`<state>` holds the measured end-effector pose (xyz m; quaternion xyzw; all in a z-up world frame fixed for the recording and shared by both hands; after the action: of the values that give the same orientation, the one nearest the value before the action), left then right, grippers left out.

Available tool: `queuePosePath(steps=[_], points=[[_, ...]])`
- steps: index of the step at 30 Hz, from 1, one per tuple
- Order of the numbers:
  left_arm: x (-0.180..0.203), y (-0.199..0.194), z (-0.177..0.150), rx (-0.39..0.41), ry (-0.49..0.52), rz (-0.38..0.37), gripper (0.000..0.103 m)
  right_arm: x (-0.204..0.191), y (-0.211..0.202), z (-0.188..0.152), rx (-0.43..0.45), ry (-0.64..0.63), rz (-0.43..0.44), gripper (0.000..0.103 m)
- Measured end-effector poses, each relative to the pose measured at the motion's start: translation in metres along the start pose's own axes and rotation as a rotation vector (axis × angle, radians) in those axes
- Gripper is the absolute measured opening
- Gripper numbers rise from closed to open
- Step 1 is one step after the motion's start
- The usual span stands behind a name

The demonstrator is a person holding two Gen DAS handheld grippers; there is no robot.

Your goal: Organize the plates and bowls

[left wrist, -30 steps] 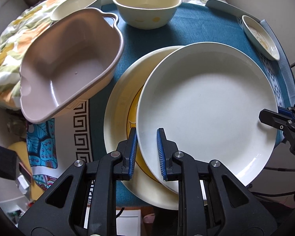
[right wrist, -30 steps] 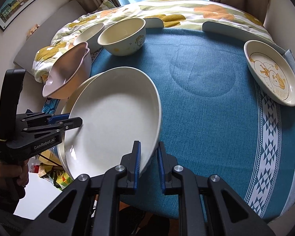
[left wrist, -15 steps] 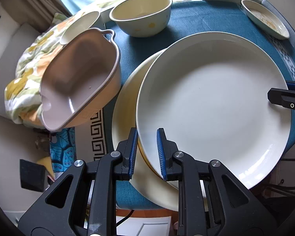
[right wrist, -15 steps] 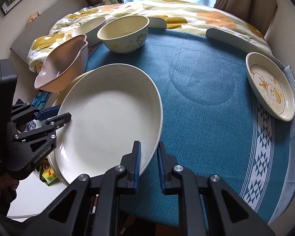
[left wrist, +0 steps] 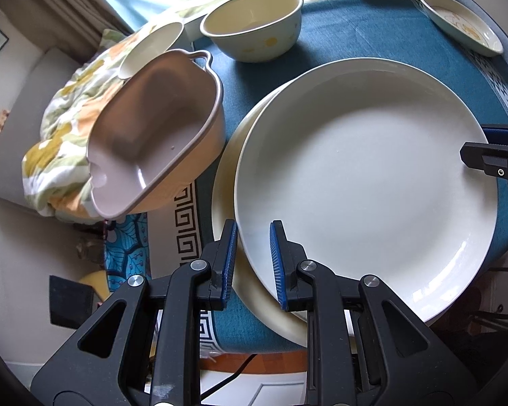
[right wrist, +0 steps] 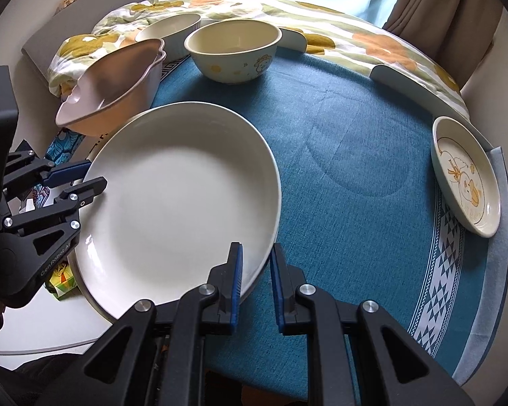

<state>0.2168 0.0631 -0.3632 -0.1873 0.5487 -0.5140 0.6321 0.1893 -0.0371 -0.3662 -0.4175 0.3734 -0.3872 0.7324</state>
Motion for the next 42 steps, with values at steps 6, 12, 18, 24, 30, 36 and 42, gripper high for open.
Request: queuePosePath(steps=[6, 12, 18, 24, 30, 36, 42], points=[[-0.002, -0.004, -0.003, 0.005, 0.002, 0.021, 0.017, -0.002, 0.001, 0.000, -0.005, -0.022, -0.019, 0.015], [-0.003, -0.005, -0.004, 0.004, -0.004, 0.026, 0.017, -0.002, 0.002, 0.000, -0.005, -0.030, -0.023, 0.015], [-0.004, -0.006, -0.004, 0.003, -0.018, 0.018, 0.017, -0.001, 0.002, 0.000, -0.002, -0.035, -0.026, 0.015], [-0.007, -0.009, -0.002, -0.005, -0.036, -0.008, 0.017, 0.001, -0.002, 0.000, 0.014, -0.003, -0.002, 0.015], [-0.028, -0.048, 0.022, 0.088, -0.076, -0.017, 0.017, 0.003, -0.041, 0.016, 0.126, 0.065, 0.031, 0.015], [-0.054, -0.106, 0.067, 0.262, -0.109, 0.019, 0.021, 0.014, -0.099, 0.028, 0.287, 0.147, 0.015, 0.024], [-0.054, -0.169, 0.116, 0.516, -0.105, -0.028, 0.103, 0.050, -0.151, 0.020, 0.436, 0.304, -0.040, 0.094]])
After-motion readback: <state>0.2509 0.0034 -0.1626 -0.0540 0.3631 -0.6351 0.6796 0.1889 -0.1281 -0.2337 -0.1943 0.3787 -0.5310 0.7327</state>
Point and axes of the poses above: each gripper's, at about its wrist camera, not at the fingertips, and y roughly the way its jaws point, x to its right, z to its top, the point moved 9 cm from there along y, roughly the way its jaws point, and after that the axes turned 13 degrees about z, right-handed, at the moved point
